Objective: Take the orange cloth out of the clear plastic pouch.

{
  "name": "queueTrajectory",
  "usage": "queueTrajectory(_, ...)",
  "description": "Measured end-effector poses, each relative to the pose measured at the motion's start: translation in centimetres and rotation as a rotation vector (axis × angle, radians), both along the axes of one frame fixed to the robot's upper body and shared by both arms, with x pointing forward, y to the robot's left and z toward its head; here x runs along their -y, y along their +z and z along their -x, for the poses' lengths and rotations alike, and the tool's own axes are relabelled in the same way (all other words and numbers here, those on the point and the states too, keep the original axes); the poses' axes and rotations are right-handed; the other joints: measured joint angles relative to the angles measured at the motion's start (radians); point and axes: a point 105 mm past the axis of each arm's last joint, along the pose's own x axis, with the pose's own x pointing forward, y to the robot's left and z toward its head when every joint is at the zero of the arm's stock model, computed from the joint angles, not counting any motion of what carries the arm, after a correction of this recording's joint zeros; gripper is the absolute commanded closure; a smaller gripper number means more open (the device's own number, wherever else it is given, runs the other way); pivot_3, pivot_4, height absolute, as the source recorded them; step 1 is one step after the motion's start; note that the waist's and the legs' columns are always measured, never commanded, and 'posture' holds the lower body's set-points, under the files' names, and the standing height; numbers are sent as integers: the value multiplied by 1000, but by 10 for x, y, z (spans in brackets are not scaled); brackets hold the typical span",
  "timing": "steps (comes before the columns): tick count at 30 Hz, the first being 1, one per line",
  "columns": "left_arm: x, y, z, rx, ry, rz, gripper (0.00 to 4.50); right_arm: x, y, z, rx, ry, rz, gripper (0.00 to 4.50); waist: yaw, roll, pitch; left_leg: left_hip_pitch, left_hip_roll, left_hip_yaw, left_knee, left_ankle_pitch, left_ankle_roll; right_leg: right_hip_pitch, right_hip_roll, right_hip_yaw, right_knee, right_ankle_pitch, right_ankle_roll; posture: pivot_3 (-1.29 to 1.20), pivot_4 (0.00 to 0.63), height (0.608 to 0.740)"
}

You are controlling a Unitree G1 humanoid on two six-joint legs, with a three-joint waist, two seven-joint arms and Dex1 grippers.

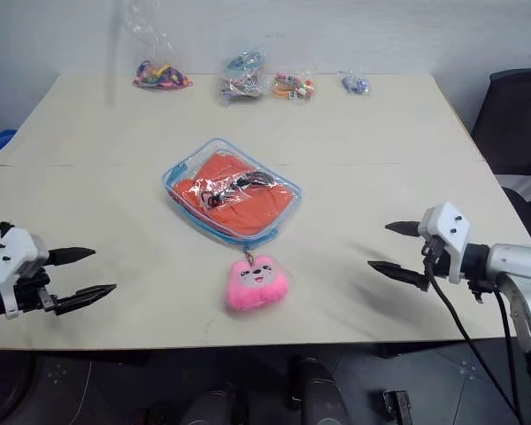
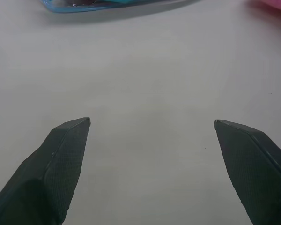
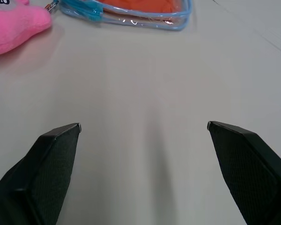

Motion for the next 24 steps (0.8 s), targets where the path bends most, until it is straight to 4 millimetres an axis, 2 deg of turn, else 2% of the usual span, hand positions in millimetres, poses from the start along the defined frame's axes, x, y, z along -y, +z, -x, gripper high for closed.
queueTrajectory(8, 4, -3, -3, -3, 4, 39, 8, -2, 4, -1, 7, -8, -15, 0, 0, 0, 0, 0, 0, 0, 0, 0, 0, 0, 0, 0, 1, 0, 0, 0, 150, 740)
queueTrajectory(12, 14, 11, -20, 60, 23, 124, 8, -13, 8, -2, 46, -5, -34, 0, 3, 0, 0, 0, -1, 0, 0, 1, -1, 1, 0, 0, 2, 0, -1, 0, 150, 740)
queueTrajectory(14, 31, 31, -37, 115, 13, 233, 8, -32, 16, 0, 73, 19, -86, 0, 10, 0, 0, 0, -1, -2, 1, 3, -2, 1, 0, 0, 3, 1, -1, 0, 150, 740)
queueTrajectory(17, 56, 51, -57, 151, -30, 278, 8, -55, 28, 6, 101, 60, -145, 0, 13, 0, 0, 1, -1, -1, 1, 3, -4, 1, -1, 0, 4, 1, -1, 0, 150, 740)
queueTrajectory(19, 78, 63, -79, 160, -67, 302, 8, -78, 34, 11, 116, 96, -187, 0, 17, 0, 0, 1, -2, -2, 2, 4, -5, 2, 0, 0, 4, 2, -2, 0, 150, 740)
queueTrajectory(23, 108, 71, -112, 154, -113, 281, 8, -103, 38, 14, 125, 120, -216, 0, 20, -1, -1, 1, -2, -1, 3, 7, -5, 2, 1, 0, 4, 2, -2, 0, 150, 740)
queueTrajectory(24, 119, 73, -127, 148, -120, 256, 8, -109, 39, 12, 131, 106, -227, 0, 21, -1, -1, 1, -2, -1, 4, 7, -6, 2, 1, 0, 5, 2, -2, 0, 150, 740)
